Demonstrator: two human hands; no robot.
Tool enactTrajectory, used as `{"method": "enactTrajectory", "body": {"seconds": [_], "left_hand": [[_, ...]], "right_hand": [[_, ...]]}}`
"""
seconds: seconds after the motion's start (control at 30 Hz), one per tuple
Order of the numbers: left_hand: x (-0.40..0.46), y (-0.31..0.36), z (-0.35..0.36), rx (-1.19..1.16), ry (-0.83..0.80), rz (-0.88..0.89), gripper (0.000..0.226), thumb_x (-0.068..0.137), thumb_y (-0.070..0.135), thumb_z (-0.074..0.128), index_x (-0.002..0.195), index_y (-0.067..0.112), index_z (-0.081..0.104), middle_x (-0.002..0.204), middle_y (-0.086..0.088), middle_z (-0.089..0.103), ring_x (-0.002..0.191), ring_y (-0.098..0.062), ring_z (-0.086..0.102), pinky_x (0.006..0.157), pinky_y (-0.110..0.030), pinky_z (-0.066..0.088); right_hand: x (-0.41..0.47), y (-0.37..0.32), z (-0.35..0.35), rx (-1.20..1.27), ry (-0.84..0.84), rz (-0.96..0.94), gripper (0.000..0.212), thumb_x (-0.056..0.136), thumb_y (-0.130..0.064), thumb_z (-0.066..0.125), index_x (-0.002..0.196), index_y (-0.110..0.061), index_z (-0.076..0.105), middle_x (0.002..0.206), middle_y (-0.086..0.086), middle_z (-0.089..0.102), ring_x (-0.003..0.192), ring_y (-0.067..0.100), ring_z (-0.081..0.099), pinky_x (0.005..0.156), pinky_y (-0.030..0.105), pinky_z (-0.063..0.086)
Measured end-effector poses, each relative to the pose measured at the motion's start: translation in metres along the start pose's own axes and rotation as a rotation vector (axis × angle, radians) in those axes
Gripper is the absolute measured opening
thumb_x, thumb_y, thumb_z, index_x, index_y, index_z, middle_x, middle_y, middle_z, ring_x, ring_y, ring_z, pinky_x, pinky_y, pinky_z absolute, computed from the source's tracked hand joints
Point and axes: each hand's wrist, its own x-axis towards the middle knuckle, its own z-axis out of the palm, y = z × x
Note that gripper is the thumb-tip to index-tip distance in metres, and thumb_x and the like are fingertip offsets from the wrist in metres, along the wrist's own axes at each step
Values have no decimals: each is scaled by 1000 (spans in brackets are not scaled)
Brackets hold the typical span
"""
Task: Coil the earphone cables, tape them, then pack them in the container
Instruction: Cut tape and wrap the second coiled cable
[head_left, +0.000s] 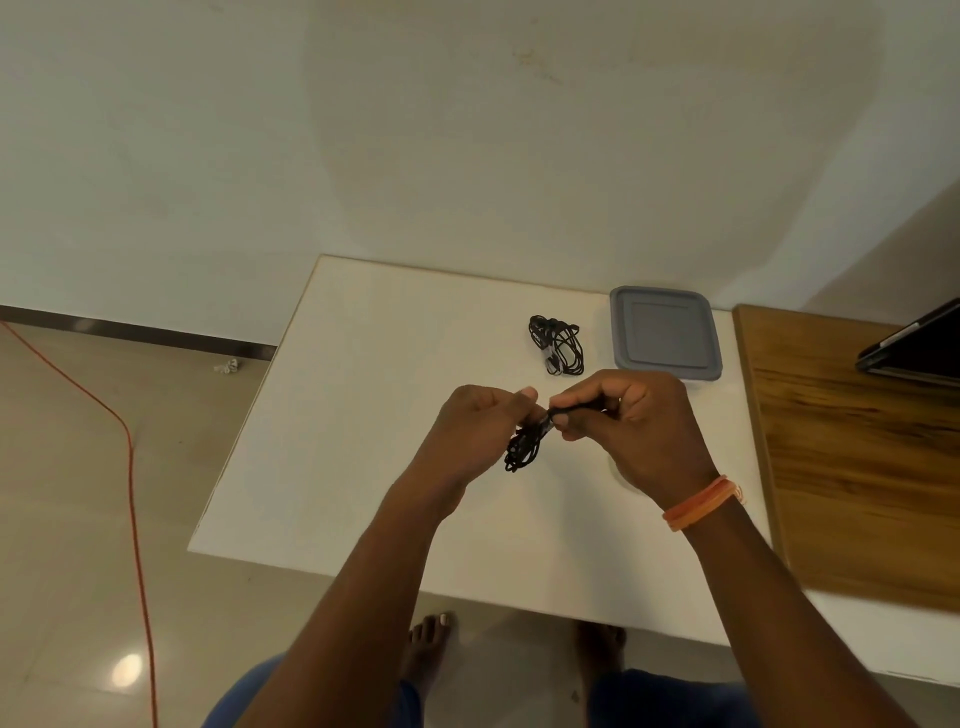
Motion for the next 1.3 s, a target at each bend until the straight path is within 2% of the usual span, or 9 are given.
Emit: {"method": "enactTrajectory", "body": {"seconds": [0.23, 0.37, 0.47, 0.57, 0.8, 0.9, 1.03, 1.17, 1.3], "left_hand": [[-6, -1, -8, 33, -302, 53, 30, 100, 33, 52, 103, 16, 76, 103, 2, 76, 109, -8, 65, 99, -28, 41], [-7, 1, -8, -5, -377, -49, 29, 103, 32, 46, 98, 16, 70, 86, 6, 73, 83, 7, 59, 88, -27, 37], [-6, -3, -6, -37, -400, -106, 27, 102, 35, 46, 98, 17, 66, 92, 9, 63, 91, -3, 55, 101, -37, 37], [-5, -7, -3, -125, -377, -125, 23, 98, 35, 51, 98, 17, 66, 94, 9, 63, 103, -10, 52, 110, -38, 33], [-1, -4, 3, -57, -226, -214, 21, 100, 38, 51, 101, 21, 63, 114, -1, 61, 110, -16, 50, 91, -29, 34], [1, -6, 8, -145, -60, -132, 18, 98, 32, 57, 97, 21, 71, 93, 2, 66, 94, -15, 57, 75, -26, 41], [0, -3, 10, -288, 46, -190, 15, 93, 28, 65, 99, 17, 74, 100, -6, 74, 106, -26, 66, 69, -22, 37], [-1, 1, 7, -370, 84, -326, 14, 91, 35, 67, 96, 23, 70, 91, 9, 65, 105, -21, 55, 87, -35, 33], [1, -2, 6, -376, 150, -335, 12, 95, 31, 62, 97, 21, 69, 88, 9, 62, 100, -18, 53, 85, -34, 34]], "right_hand": [[1, 2, -12, -93, -73, 25, 16, 73, -22, 79, 84, -32, 74, 79, -18, 73, 78, 12, 69, 71, 32, 57], [2, 0, -10, -82, -120, 22, 17, 69, -33, 73, 86, -30, 75, 81, -18, 74, 81, 8, 69, 73, 30, 56], [1, 0, -7, -80, -136, 13, 16, 72, -27, 75, 88, -24, 76, 82, -14, 75, 82, 8, 69, 73, 32, 56], [2, 1, -9, -18, -138, 29, 18, 72, -28, 75, 90, -22, 76, 85, -9, 75, 83, 13, 70, 75, 38, 58], [2, 1, -8, 314, -170, 319, 43, 88, -10, 65, 130, -17, 58, 104, 5, 74, 99, 22, 69, 77, 39, 59], [2, 3, -3, 337, -120, 463, 37, 86, -20, 69, 122, -18, 63, 104, 8, 73, 100, 26, 68, 74, 43, 61], [-2, 10, 16, 234, -175, 507, 32, 86, -32, 70, 116, -21, 66, 102, 2, 74, 100, 20, 69, 85, 40, 57], [-1, 8, 30, 213, -129, 469, 26, 90, -24, 66, 115, -24, 65, 93, 1, 76, 94, 13, 70, 85, 38, 55], [-1, 8, 42, 180, -102, 476, 31, 88, -24, 68, 118, -20, 63, 90, 5, 76, 86, 16, 72, 75, 36, 57]]}}
